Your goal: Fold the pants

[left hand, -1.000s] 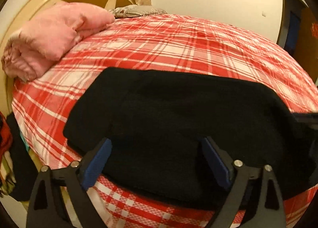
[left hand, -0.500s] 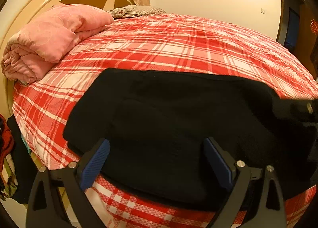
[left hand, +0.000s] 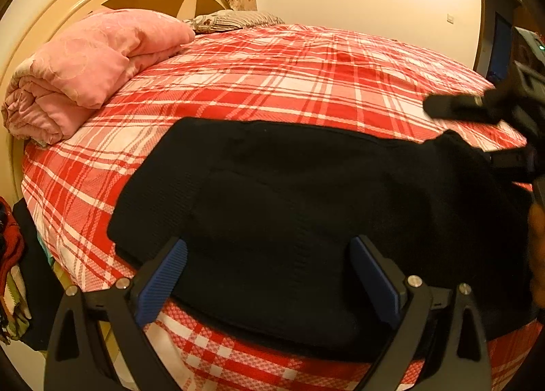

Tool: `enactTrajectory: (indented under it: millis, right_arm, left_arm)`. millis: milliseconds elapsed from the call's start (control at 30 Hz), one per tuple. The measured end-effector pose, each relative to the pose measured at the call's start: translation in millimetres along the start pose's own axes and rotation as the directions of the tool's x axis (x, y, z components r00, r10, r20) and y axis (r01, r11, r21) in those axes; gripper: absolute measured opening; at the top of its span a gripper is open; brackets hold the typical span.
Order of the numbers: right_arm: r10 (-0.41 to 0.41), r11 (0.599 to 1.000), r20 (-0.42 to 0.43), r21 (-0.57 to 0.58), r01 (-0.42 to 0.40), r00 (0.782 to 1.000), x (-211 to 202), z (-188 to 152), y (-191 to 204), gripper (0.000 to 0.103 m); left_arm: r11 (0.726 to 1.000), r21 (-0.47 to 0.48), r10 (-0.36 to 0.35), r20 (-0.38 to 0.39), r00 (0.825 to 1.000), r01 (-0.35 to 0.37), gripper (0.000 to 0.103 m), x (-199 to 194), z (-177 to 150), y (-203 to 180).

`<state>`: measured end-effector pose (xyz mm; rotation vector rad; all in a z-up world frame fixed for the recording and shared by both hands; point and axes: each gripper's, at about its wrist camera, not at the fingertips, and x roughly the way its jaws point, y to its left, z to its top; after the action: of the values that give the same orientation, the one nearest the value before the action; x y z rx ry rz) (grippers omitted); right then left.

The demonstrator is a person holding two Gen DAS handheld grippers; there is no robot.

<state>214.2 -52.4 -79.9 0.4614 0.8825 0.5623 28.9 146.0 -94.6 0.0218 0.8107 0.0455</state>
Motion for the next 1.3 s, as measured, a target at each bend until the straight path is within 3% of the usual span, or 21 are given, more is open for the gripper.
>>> enactTrajectory:
  millis: [100, 167, 200, 300, 367, 400, 433, 500, 633, 700, 800, 867, 933, 1000, 1033, 1067, 1167, 1300]
  right_arm:
    - [-0.139, 0.989, 0.060, 0.054, 0.136, 0.988, -39.0, 19.9, -24.6, 0.074]
    - [-0.188, 0.981, 0.096, 0.076, 0.181, 0.977, -69.5, 24.1, -32.9, 0.074]
    - [-0.242, 0.969, 0.123, 0.074, 0.234, 0.963, -87.6, 22.7, -34.6, 0.074]
    - [-0.440, 0.898, 0.206, 0.116, 0.424, 0.874, -146.1, 12.1, -50.0, 0.074]
    - [-0.558, 0.825, 0.220, 0.252, 0.506, 0.800, -188.7, 5.4, -83.6, 0.074]
    - [-0.617, 0.770, 0.201, 0.353, 0.531, 0.761, -215.0, 0.8, -109.8, 0.074]
    - [-0.648, 0.730, 0.178, 0.423, 0.537, 0.740, -231.3, -1.9, -129.6, 0.074]
    - [-0.698, 0.625, 0.111, 0.576, 0.527, 0.707, -270.3, -8.0, -174.9, 0.074]
    - [-0.738, 0.493, -0.031, 0.657, 0.570, 0.674, -299.0, -1.6, -229.0, 0.074]
    - [-0.734, 0.455, -0.103, 0.660, 0.598, 0.671, -295.4, -1.0, -246.0, 0.074]
    - [-0.695, 0.449, -0.174, 0.654, 0.609, 0.698, -270.8, -2.5, -257.1, 0.074]
    - [-0.716, 0.429, -0.204, 0.625, 0.652, 0.667, -260.0, -1.7, -259.2, 0.074]
    - [-0.731, 0.427, -0.201, 0.612, 0.666, 0.652, -256.3, -1.2, -257.8, 0.072]
    - [-0.742, 0.422, -0.203, 0.600, 0.680, 0.639, -259.6, -2.1, -257.0, 0.047]
    - [-0.734, 0.432, -0.192, 0.609, 0.666, 0.651, -266.3, -5.1, -258.6, 0.027]
    - [-0.718, 0.448, -0.175, 0.625, 0.639, 0.674, -272.9, -8.4, -261.3, 0.014]
    - [-0.653, 0.520, -0.070, 0.682, 0.514, 0.754, -299.3, -26.1, -259.4, 0.006]
    - [-0.601, 0.649, 0.131, 0.655, 0.385, 0.789, -335.3, -44.9, -222.4, 0.006]
  left_arm:
    - [1.000, 0.001, -0.003, -0.008, 1.000, 0.003, 0.100, 0.7, 0.7, 0.6]
    - [1.000, 0.001, -0.006, -0.012, 1.000, 0.006, 0.101, 1.3, 0.8, 0.8]
    - [1.000, 0.001, -0.009, -0.012, 1.000, 0.009, 0.101, 1.5, 0.7, 1.4]
    - [1.000, -0.007, -0.008, -0.005, 1.000, 0.008, 0.102, 1.9, -0.1, 2.1]
    - [1.000, -0.012, -0.004, -0.003, 1.000, 0.004, 0.103, 1.7, -0.5, 1.6]
    - [1.000, -0.016, -0.003, -0.003, 1.000, 0.003, 0.103, 1.7, -0.6, 1.7]
    - [1.000, -0.019, -0.003, -0.003, 1.000, 0.003, 0.103, 2.1, -0.5, 2.3]
    - [1.000, -0.023, -0.003, -0.005, 1.000, 0.003, 0.103, 2.0, -0.6, 2.2]
    - [1.000, -0.023, 0.004, -0.013, 1.000, -0.005, 0.103, 2.5, 0.7, 1.4]
    - [1.000, -0.023, 0.007, -0.017, 1.000, -0.008, 0.103, 2.5, 1.2, 1.5]
    - [1.000, -0.028, 0.013, -0.023, 1.000, -0.014, 0.103, 2.5, 1.5, 1.5]
    - [0.999, -0.030, 0.021, -0.024, 1.000, -0.021, 0.103, 2.2, 1.1, 0.8]
    - [0.999, -0.031, 0.027, -0.027, 0.999, -0.028, 0.103, 2.0, 1.5, 0.8]
    - [0.999, -0.030, 0.032, -0.032, 0.999, -0.033, 0.103, 1.9, 1.7, 0.5]
    - [0.999, -0.029, 0.033, -0.035, 0.999, -0.034, 0.103, 1.7, 1.9, 0.7]
    - [0.999, -0.028, 0.033, -0.038, 0.999, -0.034, 0.103, 1.8, 2.2, 0.9]
    - [0.999, -0.032, 0.031, -0.043, 0.999, -0.032, 0.103, 2.0, 2.1, 1.4]
    - [0.999, -0.029, 0.035, -0.040, 0.999, -0.036, 0.103, 1.7, 1.9, 1.1]
